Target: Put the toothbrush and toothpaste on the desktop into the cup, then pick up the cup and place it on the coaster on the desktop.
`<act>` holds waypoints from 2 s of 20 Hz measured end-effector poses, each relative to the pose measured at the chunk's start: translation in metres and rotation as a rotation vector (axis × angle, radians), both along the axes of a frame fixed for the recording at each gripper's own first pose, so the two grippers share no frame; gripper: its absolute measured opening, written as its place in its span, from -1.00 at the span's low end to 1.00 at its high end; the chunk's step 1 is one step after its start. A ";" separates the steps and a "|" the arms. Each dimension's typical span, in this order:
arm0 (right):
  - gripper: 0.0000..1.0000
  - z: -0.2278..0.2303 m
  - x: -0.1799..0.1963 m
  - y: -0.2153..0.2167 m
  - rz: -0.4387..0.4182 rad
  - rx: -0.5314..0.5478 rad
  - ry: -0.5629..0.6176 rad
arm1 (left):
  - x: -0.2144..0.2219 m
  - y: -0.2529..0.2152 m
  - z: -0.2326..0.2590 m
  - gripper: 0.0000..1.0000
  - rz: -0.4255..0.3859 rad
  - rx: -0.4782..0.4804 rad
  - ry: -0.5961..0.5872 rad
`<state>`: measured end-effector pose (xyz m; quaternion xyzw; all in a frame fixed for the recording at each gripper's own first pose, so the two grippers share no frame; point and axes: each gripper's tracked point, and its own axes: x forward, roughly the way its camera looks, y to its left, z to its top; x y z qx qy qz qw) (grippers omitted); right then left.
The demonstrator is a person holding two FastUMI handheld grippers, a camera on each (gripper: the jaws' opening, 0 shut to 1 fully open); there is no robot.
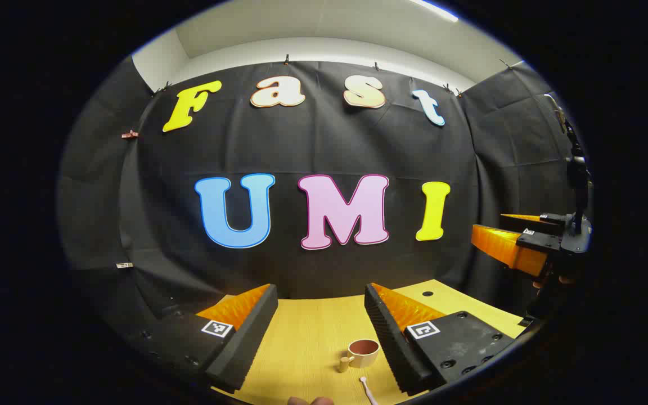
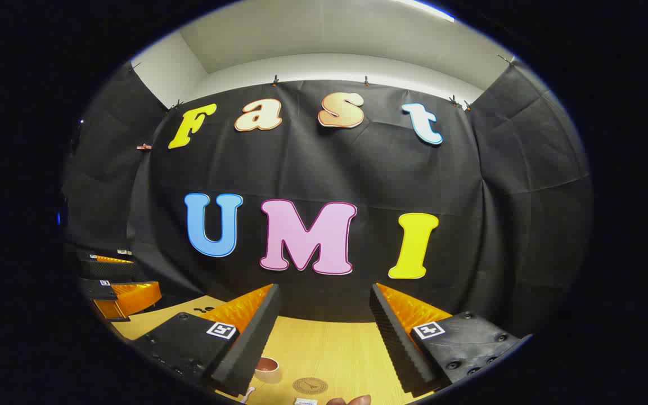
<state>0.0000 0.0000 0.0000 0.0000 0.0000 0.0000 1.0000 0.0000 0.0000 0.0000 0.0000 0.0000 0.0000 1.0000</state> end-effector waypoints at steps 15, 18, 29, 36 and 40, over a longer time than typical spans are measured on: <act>0.94 -0.022 -0.005 0.008 0.026 -0.015 0.059 | -0.005 0.000 -0.017 0.93 0.003 -0.011 0.049; 0.94 -0.039 -0.011 0.013 0.033 -0.016 0.101 | -0.009 -0.001 -0.026 0.93 0.000 -0.016 0.072; 0.94 -0.134 -0.053 0.041 0.101 -0.019 0.341 | -0.032 0.013 -0.090 0.93 0.025 -0.014 0.217; 0.95 -0.243 -0.088 0.047 0.110 0.009 0.675 | -0.049 0.015 -0.131 0.94 0.045 -0.014 0.325; 0.94 -0.302 -0.102 0.051 0.131 0.026 0.846 | -0.057 0.015 -0.142 0.94 0.053 -0.022 0.348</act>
